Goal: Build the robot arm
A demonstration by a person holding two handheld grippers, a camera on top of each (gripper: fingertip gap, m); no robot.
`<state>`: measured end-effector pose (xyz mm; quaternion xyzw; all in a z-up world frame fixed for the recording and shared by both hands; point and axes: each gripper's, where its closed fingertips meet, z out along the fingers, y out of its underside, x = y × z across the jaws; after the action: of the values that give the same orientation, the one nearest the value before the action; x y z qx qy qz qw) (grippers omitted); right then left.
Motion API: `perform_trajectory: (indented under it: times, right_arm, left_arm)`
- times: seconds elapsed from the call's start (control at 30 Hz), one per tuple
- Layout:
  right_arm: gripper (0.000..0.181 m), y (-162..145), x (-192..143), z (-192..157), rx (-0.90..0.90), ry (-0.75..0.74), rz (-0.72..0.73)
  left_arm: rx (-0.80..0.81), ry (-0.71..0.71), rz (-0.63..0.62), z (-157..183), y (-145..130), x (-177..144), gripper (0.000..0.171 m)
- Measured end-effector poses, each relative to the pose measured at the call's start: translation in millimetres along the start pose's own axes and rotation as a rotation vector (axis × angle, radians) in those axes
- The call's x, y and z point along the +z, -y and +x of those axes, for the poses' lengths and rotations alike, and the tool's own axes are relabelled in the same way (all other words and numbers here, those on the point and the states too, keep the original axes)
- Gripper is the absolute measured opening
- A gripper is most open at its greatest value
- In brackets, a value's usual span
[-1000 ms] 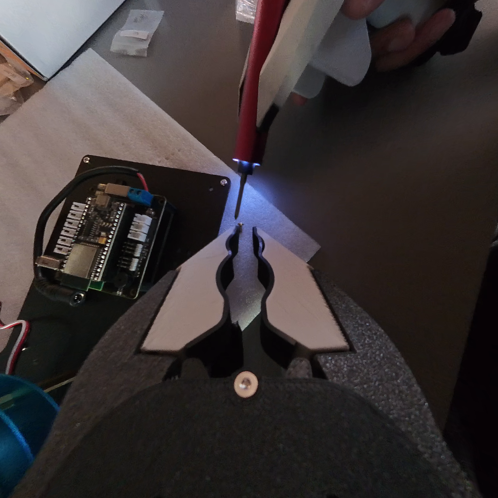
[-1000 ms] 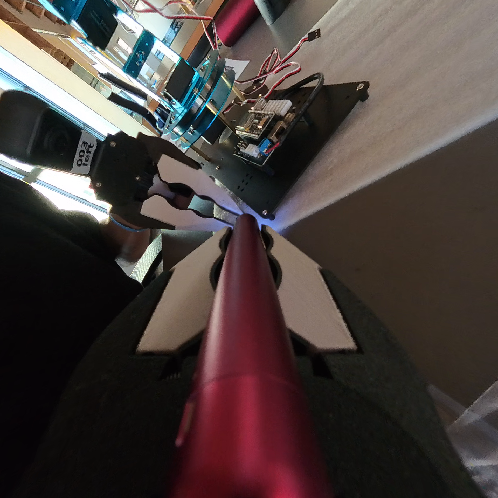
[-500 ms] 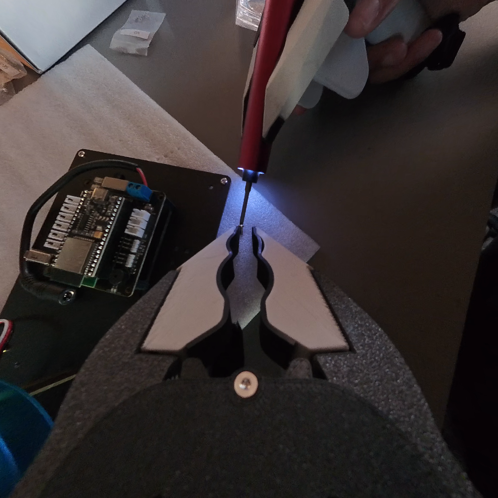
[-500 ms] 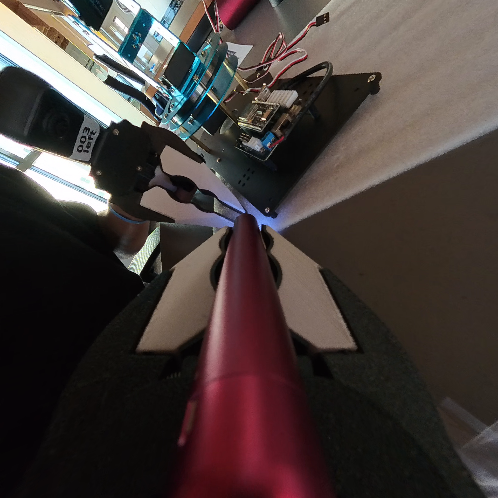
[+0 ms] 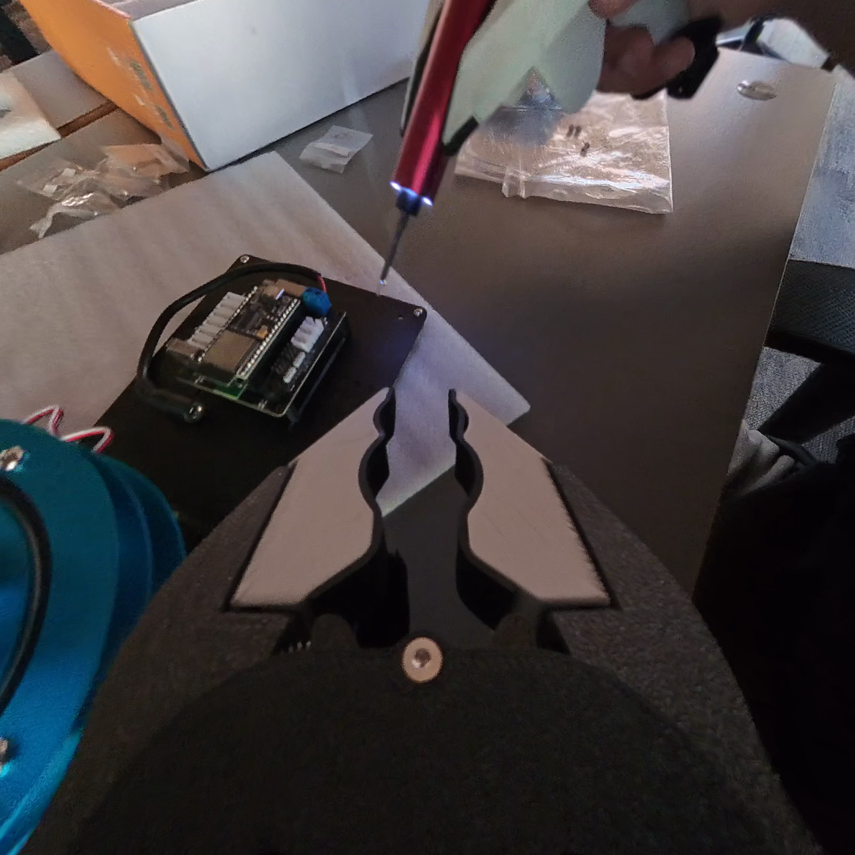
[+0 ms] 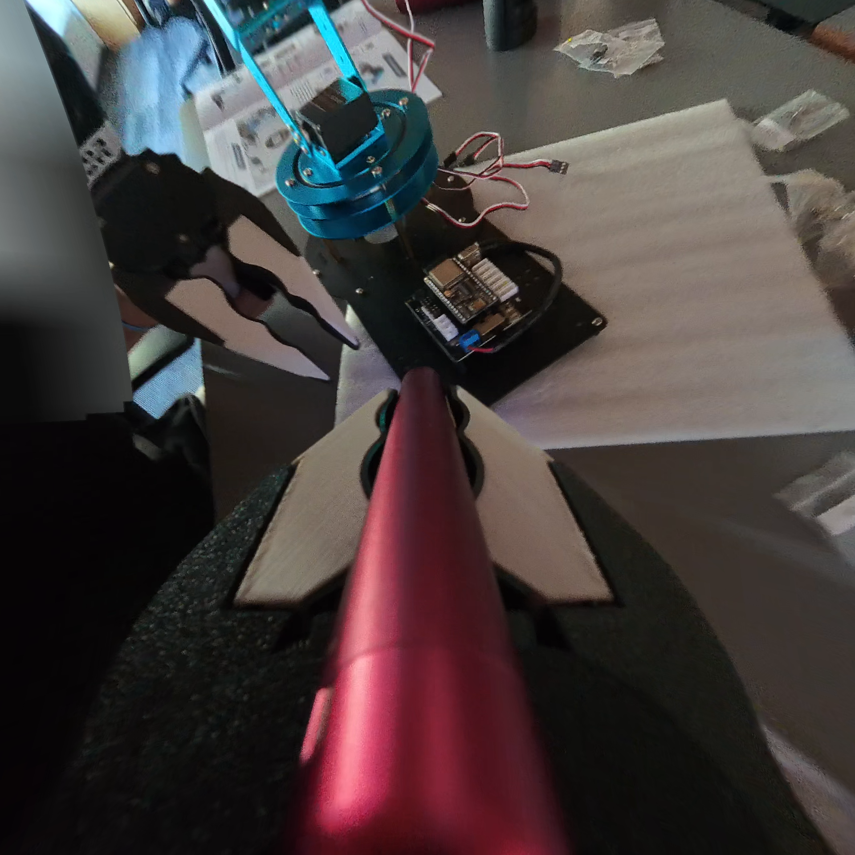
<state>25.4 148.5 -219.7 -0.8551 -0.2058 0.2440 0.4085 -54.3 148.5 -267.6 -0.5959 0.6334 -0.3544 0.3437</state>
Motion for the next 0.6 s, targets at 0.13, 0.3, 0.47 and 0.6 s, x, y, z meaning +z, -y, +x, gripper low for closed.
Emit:
perform_trajectory:
  times: [0.13,0.3,0.47,0.6]
  right_arm:
    - [0.022,14.9,5.9,11.1,-0.090,-0.024,-0.084]
    - [0.022,16.8,14.8,13.6,-0.133,-0.027,-0.152]
    - [0.022,14.6,19.4,13.3,-0.126,-0.024,-0.182]
    - [0.022,14.6,22.1,14.1,-0.131,-0.033,-0.202]
  left_arm:
    - [-0.016,0.034,0.022,-2.0,-8.4,-16.6,0.021]
    - [-0.055,0.065,0.050,-8.4,-18.6,-34.3,0.022]
    - [-0.073,0.053,0.104,-10.2,-15.4,-45.0,0.022]
    - [-0.074,0.033,0.110,-8.4,-15.4,-46.0,0.023]
